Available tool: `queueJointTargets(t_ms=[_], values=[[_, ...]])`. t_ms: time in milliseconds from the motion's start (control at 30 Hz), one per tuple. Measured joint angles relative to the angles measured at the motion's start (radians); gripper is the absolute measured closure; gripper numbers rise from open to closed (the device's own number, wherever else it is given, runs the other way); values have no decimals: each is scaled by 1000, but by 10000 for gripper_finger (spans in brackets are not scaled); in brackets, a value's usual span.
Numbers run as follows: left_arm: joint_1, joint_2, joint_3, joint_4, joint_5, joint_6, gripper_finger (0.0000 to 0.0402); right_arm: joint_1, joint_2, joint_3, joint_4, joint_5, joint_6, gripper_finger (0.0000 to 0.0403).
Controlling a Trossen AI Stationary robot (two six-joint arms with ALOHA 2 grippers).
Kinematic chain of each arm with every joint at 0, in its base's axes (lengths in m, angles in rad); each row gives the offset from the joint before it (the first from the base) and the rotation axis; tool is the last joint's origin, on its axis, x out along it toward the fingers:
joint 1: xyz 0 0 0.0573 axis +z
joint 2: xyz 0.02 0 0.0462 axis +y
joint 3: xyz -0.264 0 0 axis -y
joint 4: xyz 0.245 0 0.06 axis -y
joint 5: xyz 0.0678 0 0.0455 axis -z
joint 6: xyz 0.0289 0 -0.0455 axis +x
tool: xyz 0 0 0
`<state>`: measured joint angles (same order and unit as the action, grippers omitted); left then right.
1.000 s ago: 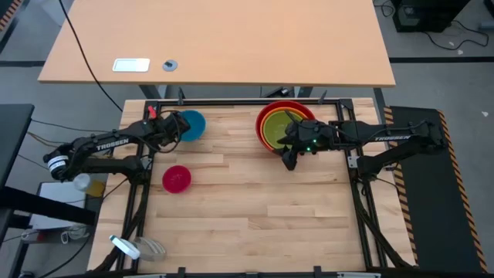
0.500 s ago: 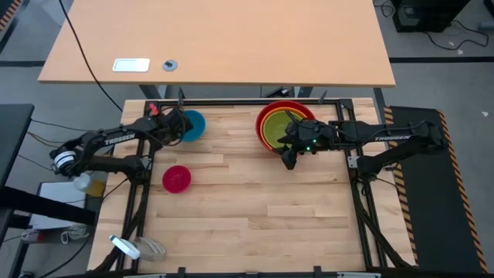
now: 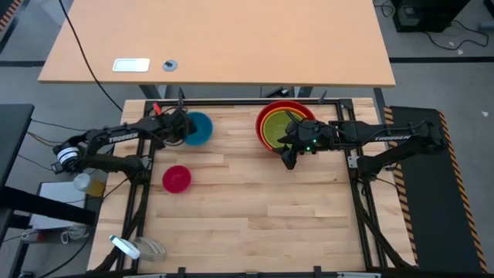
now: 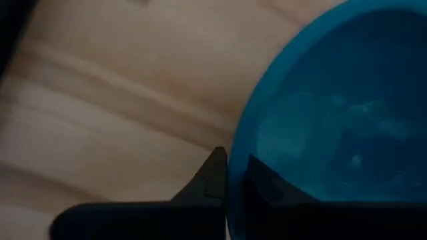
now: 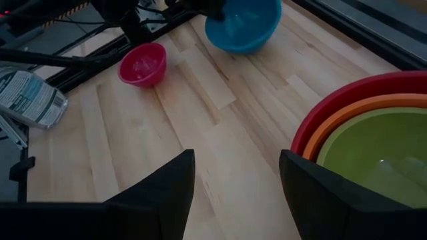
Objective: Nest bowls inside each other
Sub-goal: Stack the blue bowl on top of the green bowl
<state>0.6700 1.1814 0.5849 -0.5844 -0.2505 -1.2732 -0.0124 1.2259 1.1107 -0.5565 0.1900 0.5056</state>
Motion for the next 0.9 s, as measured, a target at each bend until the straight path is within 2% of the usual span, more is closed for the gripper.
queueJointTargets(t_ms=[300, 500, 700, 900], values=[[-56, 4, 7, 51, -14, 47, 388, -20, 0, 0, -10, 1, 39, 179], [-135, 5, 94, 103, -53, 118, 390, -57, 0, 0, -19, 52, 59, 180], [-213, 4, 181, 200, -72, 158, 391, -109, 11, 0, 8, 52, 54, 190], [-305, 10, 254, 241, -144, 162, 391, -124, 102, 0, 66, 56, 42, 194]])
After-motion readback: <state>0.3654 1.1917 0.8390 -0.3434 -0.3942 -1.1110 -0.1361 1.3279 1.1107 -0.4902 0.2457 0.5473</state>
